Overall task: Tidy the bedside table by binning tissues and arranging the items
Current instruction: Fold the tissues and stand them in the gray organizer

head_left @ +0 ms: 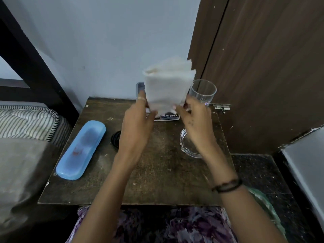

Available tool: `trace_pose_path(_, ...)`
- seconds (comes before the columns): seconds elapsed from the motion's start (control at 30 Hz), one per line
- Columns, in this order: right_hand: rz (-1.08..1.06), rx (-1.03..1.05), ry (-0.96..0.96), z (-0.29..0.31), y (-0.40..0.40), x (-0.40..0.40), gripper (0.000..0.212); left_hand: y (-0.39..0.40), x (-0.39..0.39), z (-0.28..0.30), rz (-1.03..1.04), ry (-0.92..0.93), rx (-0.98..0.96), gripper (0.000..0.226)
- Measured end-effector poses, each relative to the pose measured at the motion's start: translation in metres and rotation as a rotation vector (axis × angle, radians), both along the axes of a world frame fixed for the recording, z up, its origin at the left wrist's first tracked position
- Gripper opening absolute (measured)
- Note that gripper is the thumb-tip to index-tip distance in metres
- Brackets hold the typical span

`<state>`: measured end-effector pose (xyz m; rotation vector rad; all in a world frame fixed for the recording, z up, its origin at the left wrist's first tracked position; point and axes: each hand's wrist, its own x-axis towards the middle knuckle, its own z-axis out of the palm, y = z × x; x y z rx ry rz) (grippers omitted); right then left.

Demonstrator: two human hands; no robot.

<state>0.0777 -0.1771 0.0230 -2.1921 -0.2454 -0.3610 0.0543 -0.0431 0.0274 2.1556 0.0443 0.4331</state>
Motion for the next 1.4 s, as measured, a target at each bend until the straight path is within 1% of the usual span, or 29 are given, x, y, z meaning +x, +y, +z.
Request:
trace_pose_path(0.03,0.007,-0.015,-0.028,0.004,0.002,0.014,0.019,0.000,0.014,0.002,-0.001,-0.035,0.011,0.036)
trace_pose_path(0.1,0.004,-0.078,-0.046,0.003,0.004,0.038,0.019,0.003,0.042,0.000,-0.014,-0.042,0.040,0.037)
trace_pose_path(0.2,-0.026,-0.173,-0.036,-0.011,0.004,0.061,0.019,0.013,0.067,-0.014,-0.006,0.006,0.168,0.023)
trace_pose_path(0.23,-0.037,-0.205,-0.040,-0.016,0.004,0.063,0.019,0.016,0.069,-0.020,-0.014,-0.004,0.211,0.019)
trace_pose_path(0.27,-0.052,-0.236,-0.047,-0.021,0.006,0.066,0.019,0.019,0.069,-0.027,-0.023,-0.024,0.246,0.019)
trace_pose_path(0.37,-0.097,-0.266,-0.073,-0.028,0.010,0.065,0.022,0.021,0.064,-0.040,0.020,-0.058,0.302,0.030)
trace_pose_path(0.47,-0.117,-0.300,-0.109,-0.029,0.015,0.062,0.021,0.020,0.065,-0.042,0.070,-0.070,0.372,0.025)
trace_pose_path(0.53,-0.108,-0.416,-0.139,-0.032,0.017,0.061,0.018,0.017,0.067,-0.040,0.076,-0.045,0.404,0.021)
trace_pose_path(0.6,-0.110,-0.524,-0.123,-0.032,0.019,0.060,0.017,0.014,0.069,-0.038,0.089,-0.001,0.437,0.016)
trace_pose_path(0.67,-0.121,-0.578,-0.084,-0.029,0.019,0.059,0.017,0.012,0.072,-0.036,0.096,0.038,0.500,0.014)
trace_pose_path(0.77,-0.118,-0.604,-0.037,-0.025,0.018,0.058,0.018,0.012,0.075,-0.036,0.089,0.093,0.577,0.020)
trace_pose_path(0.83,-0.086,-0.613,0.017,-0.022,0.018,0.060,0.025,0.016,0.079,-0.036,0.053,0.127,0.540,0.025)
trace_pose_path(0.87,-0.065,-0.582,0.055,-0.020,0.017,0.062,0.031,0.018,0.081,-0.037,0.023,0.139,0.467,0.029)
trace_pose_path(0.9,-0.048,-0.506,0.102,-0.017,0.016,0.063,0.036,0.021,0.083,-0.036,-0.006,0.144,0.356,0.032)
trace_pose_path(0.97,-0.047,-0.275,0.174,-0.012,0.016,0.066,0.040,0.025,0.086,-0.032,-0.037,0.121,0.103,0.030)
trace_pose_path(1.0,-0.061,-0.175,0.183,-0.011,0.016,0.067,0.038,0.026,0.086,-0.032,-0.032,0.102,0.041,0.026)
trace_pose_path(1.03,-0.077,-0.126,0.168,-0.013,0.017,0.068,0.033,0.026,0.084,-0.032,-0.016,0.089,0.048,0.022)
trace_pose_path(1.1,-0.107,-0.136,0.111,-0.021,0.019,0.069,0.023,0.024,0.082,-0.035,0.031,0.071,0.155,0.016)
trace_pose_path(1.2,-0.119,-0.220,0.056,-0.032,0.018,0.069,0.023,0.016,0.077,-0.035,0.073,0.083,0.342,0.015)
trace_pose_path(1.27,-0.117,-0.246,0.046,-0.034,0.017,0.069,0.024,0.014,0.077,-0.036,0.053,0.082,0.398,0.017)
trace_pose_path(1.3,-0.112,-0.237,0.047,-0.033,0.017,0.069,0.025,0.015,0.077,-0.038,0.032,0.076,0.365,0.020)
trace_pose_path(1.37,-0.090,-0.152,0.060,-0.029,0.017,0.068,0.027,0.019,0.077,-0.038,0.004,0.063,0.156,0.024)
trace_pose_path(1.4,-0.081,-0.091,0.070,-0.028,0.017,0.068,0.029,0.021,0.077,-0.038,0.004,0.048,0.065,0.022)
